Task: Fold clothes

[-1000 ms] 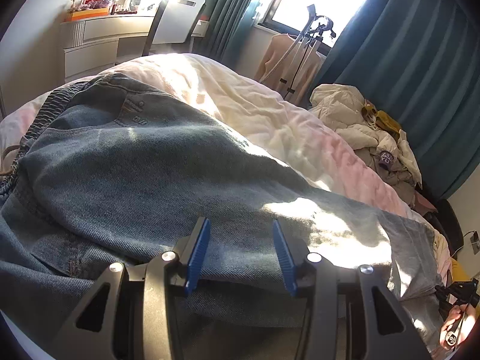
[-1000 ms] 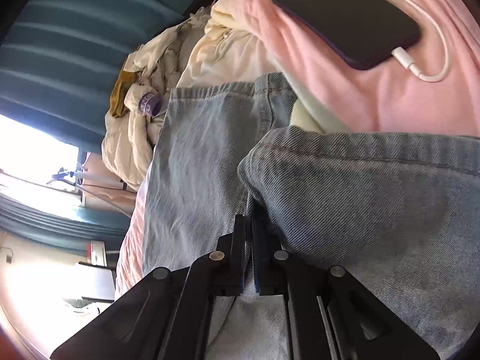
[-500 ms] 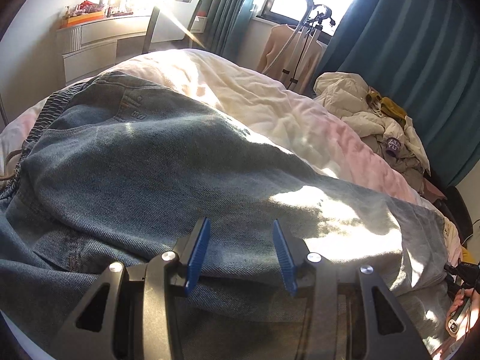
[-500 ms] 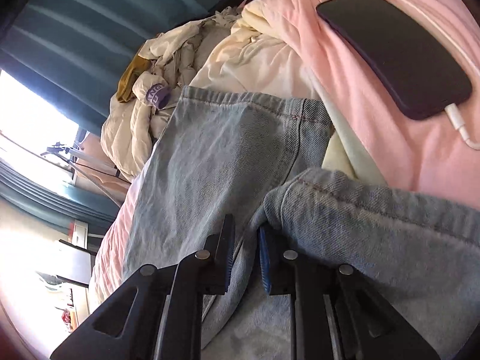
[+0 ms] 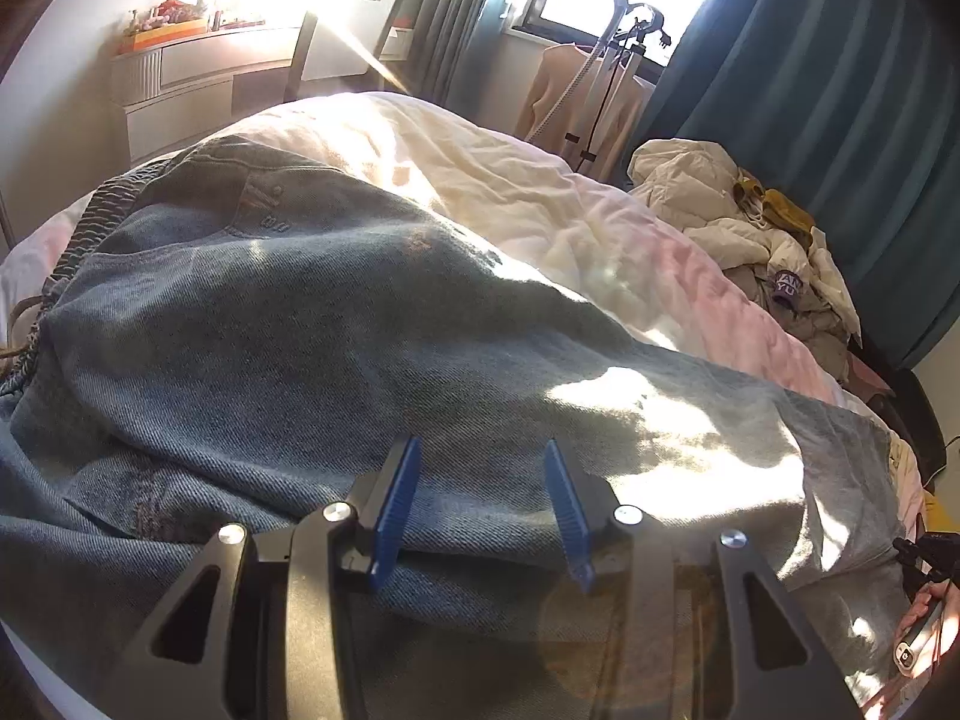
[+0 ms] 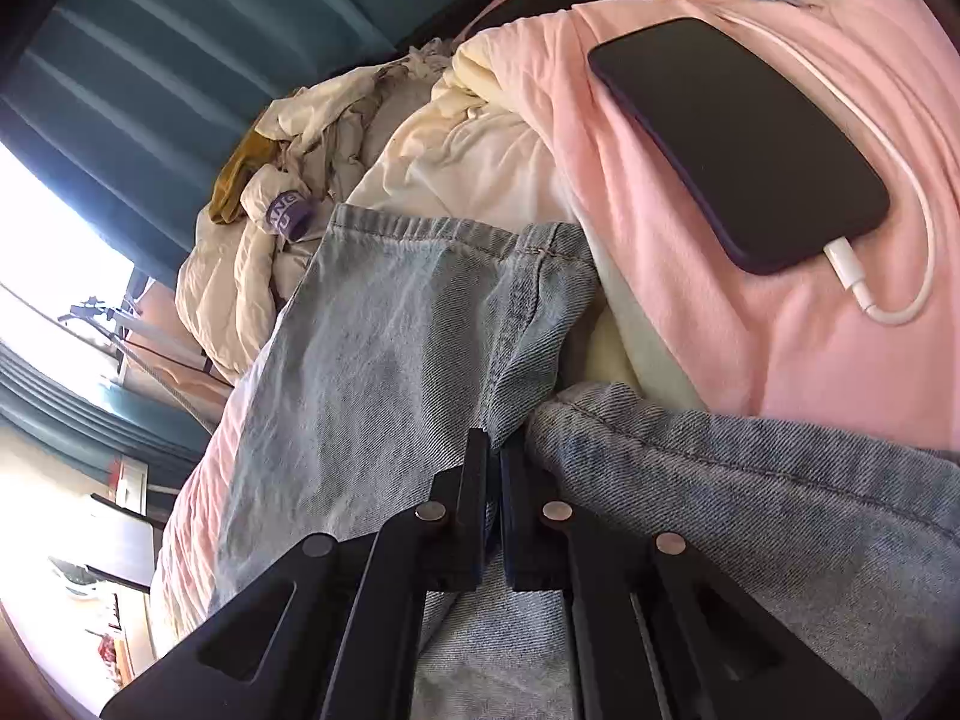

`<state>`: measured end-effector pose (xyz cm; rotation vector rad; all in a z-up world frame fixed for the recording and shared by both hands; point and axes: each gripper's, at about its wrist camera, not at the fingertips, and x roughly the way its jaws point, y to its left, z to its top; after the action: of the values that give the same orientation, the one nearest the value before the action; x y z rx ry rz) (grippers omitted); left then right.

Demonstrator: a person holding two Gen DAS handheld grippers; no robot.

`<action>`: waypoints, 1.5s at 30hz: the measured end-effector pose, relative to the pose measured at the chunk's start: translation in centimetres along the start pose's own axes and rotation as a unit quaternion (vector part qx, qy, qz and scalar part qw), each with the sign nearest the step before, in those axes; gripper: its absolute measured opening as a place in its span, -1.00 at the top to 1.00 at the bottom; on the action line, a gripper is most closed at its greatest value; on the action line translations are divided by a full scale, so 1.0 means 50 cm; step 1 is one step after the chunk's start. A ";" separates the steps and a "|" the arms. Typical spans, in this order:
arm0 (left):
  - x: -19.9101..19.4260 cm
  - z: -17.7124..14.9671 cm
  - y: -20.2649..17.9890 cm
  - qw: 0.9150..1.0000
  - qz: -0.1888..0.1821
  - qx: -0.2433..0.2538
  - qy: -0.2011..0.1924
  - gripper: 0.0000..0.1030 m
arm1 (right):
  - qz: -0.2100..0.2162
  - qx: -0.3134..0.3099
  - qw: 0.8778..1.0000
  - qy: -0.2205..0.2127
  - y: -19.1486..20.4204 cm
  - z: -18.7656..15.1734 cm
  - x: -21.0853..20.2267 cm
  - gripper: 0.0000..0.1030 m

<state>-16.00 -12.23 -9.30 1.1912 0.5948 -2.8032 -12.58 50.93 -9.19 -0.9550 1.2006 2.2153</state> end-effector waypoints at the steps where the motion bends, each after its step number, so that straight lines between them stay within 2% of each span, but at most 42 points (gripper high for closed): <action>1: -0.005 -0.003 0.000 1.000 -0.009 -0.004 0.003 0.14 | 0.005 -0.008 1.000 0.001 0.002 -0.002 -0.010 0.95; 7: -0.059 -0.021 0.019 0.999 -0.031 -0.016 0.006 0.14 | 0.052 -0.031 0.998 0.018 -0.004 -0.017 -0.092 0.91; 12: -0.134 -0.035 0.083 0.996 -0.060 -0.061 0.010 0.13 | 0.077 -0.068 0.995 0.011 -0.015 -0.021 -0.204 0.90; 16: -0.195 -0.051 0.135 0.993 -0.070 -0.095 0.000 0.09 | 0.107 -0.053 0.992 0.028 -0.070 -0.013 -0.270 0.87; 19: -0.219 -0.068 0.169 0.990 -0.072 -0.124 -0.001 0.06 | 0.100 -0.056 0.993 0.039 -0.114 -0.010 -0.310 0.82; 20: -0.222 -0.070 0.177 0.989 -0.071 -0.131 0.000 0.06 | 0.091 -0.065 0.993 0.038 -0.126 -0.012 -0.321 0.77; 21: -0.226 -0.072 0.181 0.988 -0.071 -0.136 -0.001 0.06 | 0.083 -0.071 0.993 0.036 -0.140 -0.012 -0.331 0.49; 22: -0.231 -0.072 0.180 0.988 -0.070 -0.137 -0.002 0.05 | 0.075 -0.069 0.994 0.036 -0.156 -0.011 -0.336 0.11; 24: -0.243 -0.071 0.178 0.988 -0.074 -0.136 -0.004 0.05 | 0.080 -0.053 0.994 0.046 -0.191 -0.006 -0.335 -0.20; 26: -0.264 -0.067 0.180 0.987 -0.087 -0.138 -0.008 0.05 | 0.097 -0.031 0.993 0.063 -0.224 0.000 -0.320 -0.20; 29: -0.314 -0.059 0.197 0.986 -0.101 -0.134 -0.022 0.05 | 0.088 -0.023 0.992 0.083 -0.256 0.005 -0.281 -0.20; 33: -0.400 -0.054 0.255 0.986 -0.089 -0.134 -0.040 0.05 | 0.030 -0.035 0.996 0.078 -0.272 0.004 -0.235 -0.19; 35: -0.437 -0.056 0.297 0.985 -0.075 -0.146 -0.045 0.05 | 0.041 -0.023 0.995 0.087 -0.281 -0.001 -0.209 -0.19; 36: -0.450 -0.057 0.320 0.985 -0.066 -0.155 -0.043 0.05 | 0.052 -0.022 0.994 0.091 -0.281 -0.004 -0.198 -0.12; 38: -0.474 -0.062 0.367 0.983 -0.047 -0.174 -0.039 0.05 | 0.046 -0.036 0.995 0.075 -0.270 -0.006 -0.199 0.21; 39: -0.486 -0.065 0.391 0.982 -0.038 -0.184 -0.036 0.04 | 0.039 -0.045 0.996 0.062 -0.264 -0.006 -0.204 0.56; 41: -0.494 -0.079 0.439 0.977 -0.019 -0.211 -0.026 0.04 | 0.048 -0.049 0.997 0.040 -0.255 -0.004 -0.216 0.68; 42: -0.492 -0.090 0.459 0.973 -0.023 -0.228 -0.017 0.04 | 0.057 -0.047 0.997 0.034 -0.251 -0.001 -0.219 0.76; 45: -0.480 -0.121 0.513 0.959 -0.044 -0.279 0.012 0.04 | 0.065 -0.046 0.997 0.024 -0.238 0.008 -0.232 0.83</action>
<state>9.74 -36.49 -4.82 1.0892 1.3511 -2.4152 2.78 56.86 -6.88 -0.9970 1.2228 2.3792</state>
